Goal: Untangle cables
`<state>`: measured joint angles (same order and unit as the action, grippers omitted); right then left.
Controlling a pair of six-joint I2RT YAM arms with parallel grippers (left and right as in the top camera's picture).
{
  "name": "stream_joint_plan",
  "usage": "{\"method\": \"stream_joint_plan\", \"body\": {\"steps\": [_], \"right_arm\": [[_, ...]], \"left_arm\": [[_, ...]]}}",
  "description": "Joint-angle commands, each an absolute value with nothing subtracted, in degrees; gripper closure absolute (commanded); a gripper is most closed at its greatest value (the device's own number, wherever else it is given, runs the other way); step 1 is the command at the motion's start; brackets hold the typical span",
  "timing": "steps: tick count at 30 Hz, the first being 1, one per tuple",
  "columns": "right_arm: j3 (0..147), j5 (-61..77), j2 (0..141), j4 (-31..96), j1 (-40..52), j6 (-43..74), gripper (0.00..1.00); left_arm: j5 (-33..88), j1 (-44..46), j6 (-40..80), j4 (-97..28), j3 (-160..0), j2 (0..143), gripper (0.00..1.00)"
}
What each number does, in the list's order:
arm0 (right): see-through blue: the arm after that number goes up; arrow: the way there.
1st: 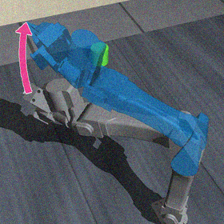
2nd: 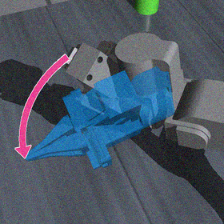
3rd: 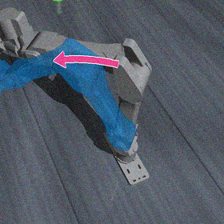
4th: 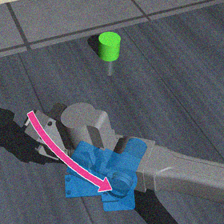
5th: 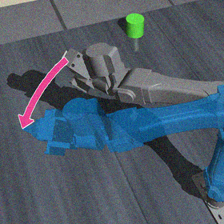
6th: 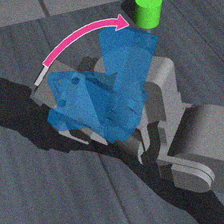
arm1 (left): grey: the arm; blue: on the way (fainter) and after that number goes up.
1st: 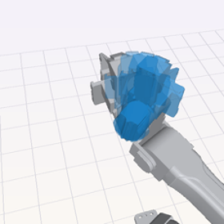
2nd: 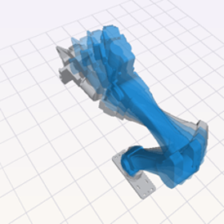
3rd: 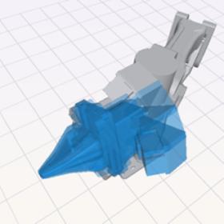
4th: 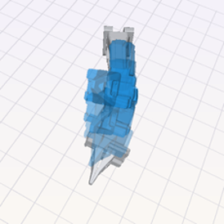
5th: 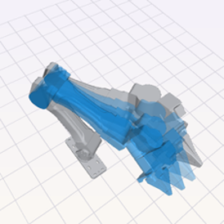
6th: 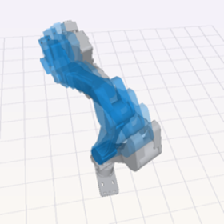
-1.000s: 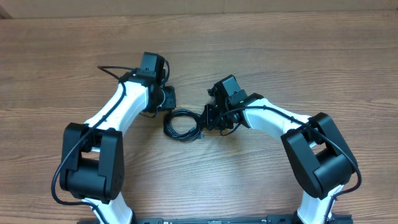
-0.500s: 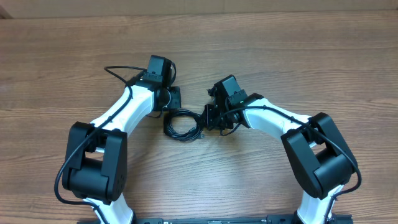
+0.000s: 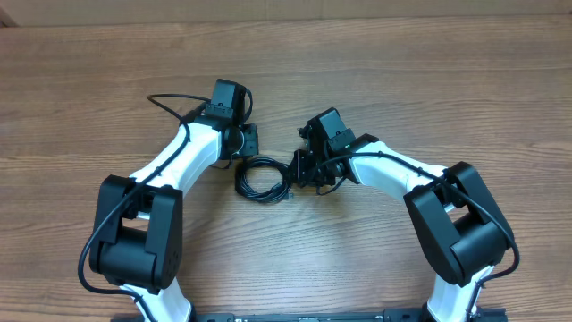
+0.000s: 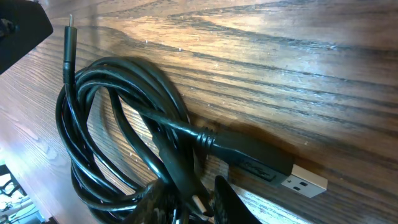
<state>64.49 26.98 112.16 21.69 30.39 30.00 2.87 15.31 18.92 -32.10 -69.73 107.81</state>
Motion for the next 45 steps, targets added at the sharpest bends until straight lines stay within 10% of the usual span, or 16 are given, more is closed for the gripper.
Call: {"method": "stream_joint_plan", "body": {"steps": [1,45], "right_arm": [[64.4,26.6,112.7,21.5,30.2,29.9,0.81],[64.4,26.6,112.7,21.5,30.2,29.9,0.81]], "left_arm": [[2.1,16.3,18.2,-31.7,-69.1,108.4,0.76],[1.3,16.5,13.8,-31.0,-70.0,112.7,0.91]]}}
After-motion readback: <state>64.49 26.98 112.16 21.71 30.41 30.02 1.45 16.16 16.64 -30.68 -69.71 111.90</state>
